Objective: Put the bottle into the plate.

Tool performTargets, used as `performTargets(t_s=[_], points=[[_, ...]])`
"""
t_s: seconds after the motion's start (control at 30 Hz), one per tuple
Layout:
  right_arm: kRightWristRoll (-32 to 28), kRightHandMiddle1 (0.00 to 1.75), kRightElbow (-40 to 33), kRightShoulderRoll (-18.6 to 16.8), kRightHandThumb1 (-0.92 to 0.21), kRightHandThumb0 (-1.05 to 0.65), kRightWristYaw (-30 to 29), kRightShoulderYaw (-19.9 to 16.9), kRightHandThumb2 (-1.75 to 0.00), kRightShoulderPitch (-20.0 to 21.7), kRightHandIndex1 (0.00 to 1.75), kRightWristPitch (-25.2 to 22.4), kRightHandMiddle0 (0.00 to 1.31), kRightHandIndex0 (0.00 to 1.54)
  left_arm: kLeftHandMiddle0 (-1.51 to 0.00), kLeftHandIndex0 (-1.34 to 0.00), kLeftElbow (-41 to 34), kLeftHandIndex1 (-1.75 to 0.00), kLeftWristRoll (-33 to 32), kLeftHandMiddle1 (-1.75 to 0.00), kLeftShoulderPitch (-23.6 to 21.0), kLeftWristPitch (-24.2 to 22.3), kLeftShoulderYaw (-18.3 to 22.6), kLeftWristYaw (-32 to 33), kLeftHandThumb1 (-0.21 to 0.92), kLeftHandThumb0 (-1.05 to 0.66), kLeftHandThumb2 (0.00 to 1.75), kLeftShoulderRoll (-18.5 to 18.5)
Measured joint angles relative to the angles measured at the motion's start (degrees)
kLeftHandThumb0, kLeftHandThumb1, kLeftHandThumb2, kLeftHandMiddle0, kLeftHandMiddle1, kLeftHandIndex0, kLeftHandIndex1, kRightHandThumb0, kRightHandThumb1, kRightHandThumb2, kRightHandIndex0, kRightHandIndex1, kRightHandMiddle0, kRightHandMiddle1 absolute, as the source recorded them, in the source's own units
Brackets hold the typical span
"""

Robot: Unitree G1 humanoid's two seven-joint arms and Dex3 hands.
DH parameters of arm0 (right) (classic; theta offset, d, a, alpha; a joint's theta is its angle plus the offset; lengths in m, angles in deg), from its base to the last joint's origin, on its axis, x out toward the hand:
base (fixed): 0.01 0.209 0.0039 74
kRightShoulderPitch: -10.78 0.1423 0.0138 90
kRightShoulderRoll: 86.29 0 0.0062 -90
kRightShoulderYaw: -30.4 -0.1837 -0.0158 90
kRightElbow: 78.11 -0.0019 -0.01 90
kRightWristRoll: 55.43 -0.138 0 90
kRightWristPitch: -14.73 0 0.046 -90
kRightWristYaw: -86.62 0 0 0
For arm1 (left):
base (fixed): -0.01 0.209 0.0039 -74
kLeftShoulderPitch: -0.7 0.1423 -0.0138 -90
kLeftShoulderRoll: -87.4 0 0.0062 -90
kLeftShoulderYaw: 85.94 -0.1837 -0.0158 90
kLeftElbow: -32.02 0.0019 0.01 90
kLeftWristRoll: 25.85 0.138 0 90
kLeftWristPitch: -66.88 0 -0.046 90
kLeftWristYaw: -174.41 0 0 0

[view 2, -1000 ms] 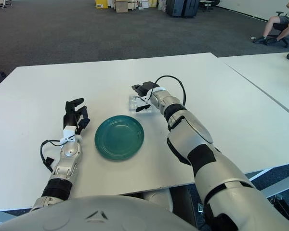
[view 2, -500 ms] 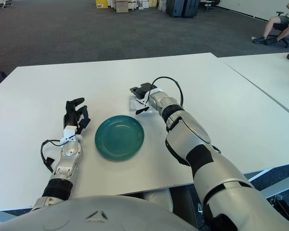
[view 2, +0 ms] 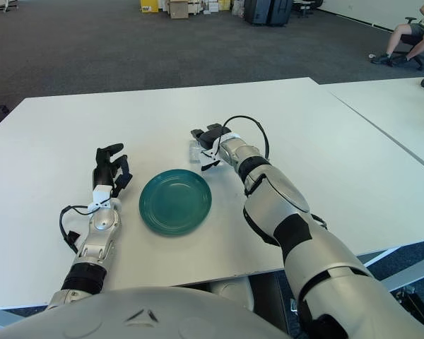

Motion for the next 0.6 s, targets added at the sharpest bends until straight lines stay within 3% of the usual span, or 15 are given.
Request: performTargets(t_s=[0.6], points=[[0.6,0.01,0.2,0.0,-0.92,-0.97,-1.5,1.8,-0.26,-1.5,0.02,-2.3,0.01,0.12,-0.44,-0.23,-1.5,-1.11,0.0,-0.56,1.2,0.1,-0.1,0.0,0.92,-0.60,0.75,0.0]])
